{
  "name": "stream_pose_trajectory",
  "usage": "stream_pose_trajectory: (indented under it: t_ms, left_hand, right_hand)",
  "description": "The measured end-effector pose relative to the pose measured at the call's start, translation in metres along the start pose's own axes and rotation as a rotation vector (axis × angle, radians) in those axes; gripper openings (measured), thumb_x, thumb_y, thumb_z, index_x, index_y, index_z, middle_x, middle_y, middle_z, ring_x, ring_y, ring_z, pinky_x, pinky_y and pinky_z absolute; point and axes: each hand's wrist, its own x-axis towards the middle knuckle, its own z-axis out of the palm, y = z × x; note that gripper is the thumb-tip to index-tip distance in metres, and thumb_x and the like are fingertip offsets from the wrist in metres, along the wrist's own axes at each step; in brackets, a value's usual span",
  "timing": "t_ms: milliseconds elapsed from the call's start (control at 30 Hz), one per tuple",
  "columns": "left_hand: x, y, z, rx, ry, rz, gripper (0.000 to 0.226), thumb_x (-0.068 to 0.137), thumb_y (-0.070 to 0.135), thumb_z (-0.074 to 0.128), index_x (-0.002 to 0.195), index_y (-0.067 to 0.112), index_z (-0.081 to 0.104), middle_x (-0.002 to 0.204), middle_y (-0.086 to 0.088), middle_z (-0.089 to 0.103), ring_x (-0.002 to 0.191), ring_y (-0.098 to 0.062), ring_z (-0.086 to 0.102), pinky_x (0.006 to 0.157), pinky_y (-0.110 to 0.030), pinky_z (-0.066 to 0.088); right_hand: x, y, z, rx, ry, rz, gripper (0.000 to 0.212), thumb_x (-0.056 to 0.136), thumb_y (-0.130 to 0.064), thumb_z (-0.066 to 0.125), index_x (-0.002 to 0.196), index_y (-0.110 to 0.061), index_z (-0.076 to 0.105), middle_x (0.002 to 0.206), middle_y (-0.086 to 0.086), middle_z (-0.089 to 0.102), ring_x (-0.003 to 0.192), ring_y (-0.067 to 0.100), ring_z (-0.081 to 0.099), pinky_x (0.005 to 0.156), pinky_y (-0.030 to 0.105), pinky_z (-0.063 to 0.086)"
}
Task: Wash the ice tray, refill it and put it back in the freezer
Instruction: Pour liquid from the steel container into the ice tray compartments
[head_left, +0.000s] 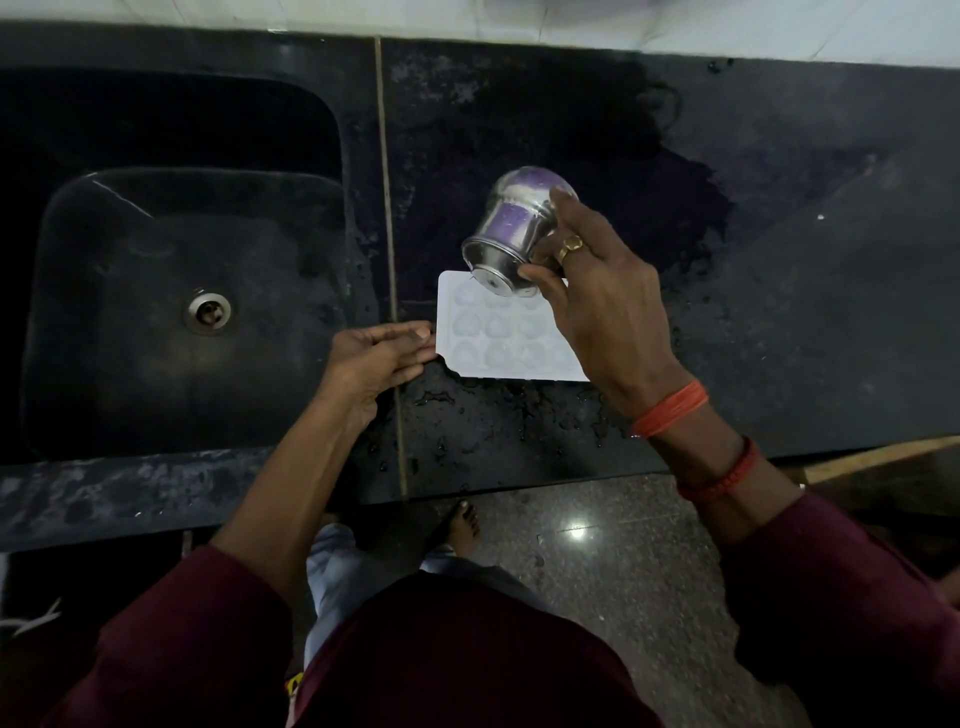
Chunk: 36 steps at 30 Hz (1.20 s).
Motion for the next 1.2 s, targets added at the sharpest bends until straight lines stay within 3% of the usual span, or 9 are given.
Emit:
stream_pose_trajectory:
  t_ms: [1033,1200]
  left_hand:
    - [-0.002,0.001,0.001,0.006,-0.001,-0.004,0.015,0.09,0.018,0.077,0.104,0.012,0.077,0.096,-0.003,0.081,0.091,-0.011,0.077,0.071,-0.018,0.056]
    - [-0.003,0.002,0.001,0.007,0.002,-0.005,0.015,0.091,0.017,0.076,0.105,0.011,0.077,0.097,-0.003,0.08,0.091,-0.01,0.077,0.072,-0.019,0.056]
  right_hand:
    - [0.001,-0.003,-0.01,-0.01,0.036,-0.045,0.043,0.094,-0.03,0.053,0.086,0.01,0.066,0.14,0.02,0.056,0.083,0.04,0.071,0.061,0.049,0.06]
    - [0.0,-0.003,-0.013,0.012,0.023,-0.032,0.032,0.093,-0.023,0.064,0.089,0.008,0.066,0.141,0.019,0.056,0.087,0.038,0.071,0.063,0.048,0.06]
